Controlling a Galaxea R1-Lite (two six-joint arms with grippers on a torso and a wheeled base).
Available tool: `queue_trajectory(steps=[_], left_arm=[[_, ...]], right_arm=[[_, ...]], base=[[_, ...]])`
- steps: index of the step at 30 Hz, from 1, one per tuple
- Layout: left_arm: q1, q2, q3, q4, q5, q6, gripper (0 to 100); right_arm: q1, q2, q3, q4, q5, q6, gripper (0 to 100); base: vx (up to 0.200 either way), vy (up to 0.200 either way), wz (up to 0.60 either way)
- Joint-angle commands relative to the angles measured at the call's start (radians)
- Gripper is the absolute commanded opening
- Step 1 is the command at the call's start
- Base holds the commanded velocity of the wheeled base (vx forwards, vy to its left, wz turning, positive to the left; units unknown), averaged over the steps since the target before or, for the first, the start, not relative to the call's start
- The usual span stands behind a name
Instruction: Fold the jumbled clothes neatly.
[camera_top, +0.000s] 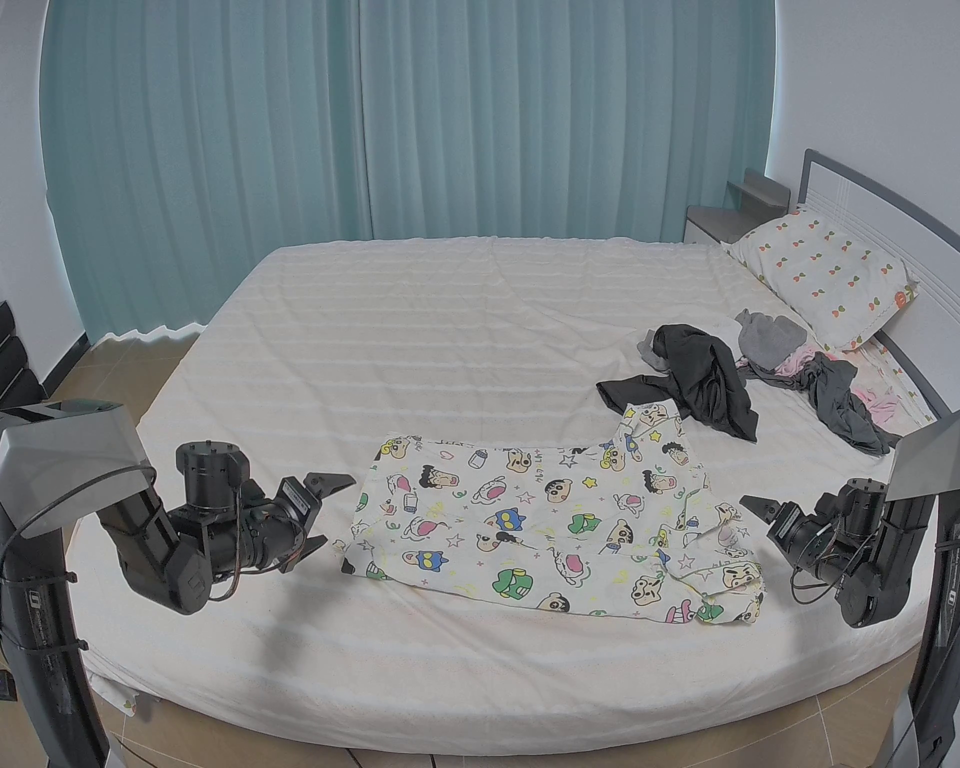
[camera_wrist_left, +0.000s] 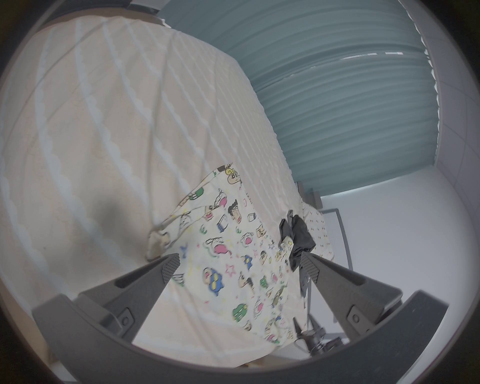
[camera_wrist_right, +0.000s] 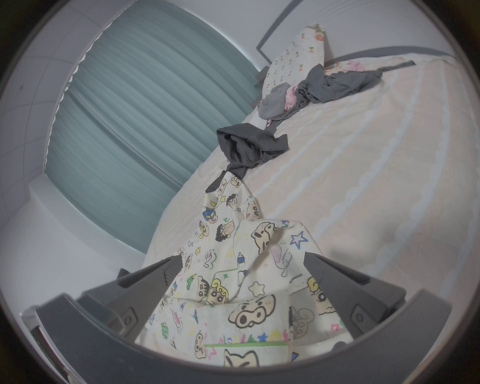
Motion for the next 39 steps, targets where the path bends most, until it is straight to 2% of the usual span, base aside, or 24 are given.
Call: queue_trajectory(steps=[1,10,16,25,31,34,35,39], left_arm=[[0.007,-0.006,0.076,-0.035,-0.009,0.021,100],[0.019,-0.01,0.092,-0.044,-0.033,0.021,100],[0.038,-0.014,0.121,-0.074,-0.101,0.022,100],[0.032,-0.006,0.13,-0.101,-0.096,0.035,100],[-0.028,0.027,0.116,-0.074,-0.041,0.147,100],[-0.065,0.053,0.081,-0.02,0.047,0.22,100],[-0.068,0.056,0.075,-0.012,0.056,0.223,100],[-0.113,0.093,-0.036,0.137,0.174,0.234,100]], right_arm=[[0.007,-0.004,-0.002,-0.011,0.007,0.014,100],[0.029,-0.007,0.013,-0.011,0.004,0.013,100],[0.032,0.001,0.023,-0.011,0.004,0.014,100],[0.055,-0.02,0.053,-0.011,-0.004,0.007,100],[0.058,-0.03,0.052,-0.011,-0.002,0.007,100],[0.058,-0.03,0.052,-0.011,-0.004,0.007,100],[0.058,-0.031,0.05,-0.011,-0.004,0.007,100],[0.058,-0.039,0.046,-0.011,-0.005,0.004,100]], base=[[0.0,0.0,0.0],[0.0,0.0,0.0],[0.0,0.0,0.0],[0.0,0.0,0.0],[0.0,0.0,0.0],[0.0,0.0,0.0],[0.0,0.0,0.0],[0.0,0.0,0.0]])
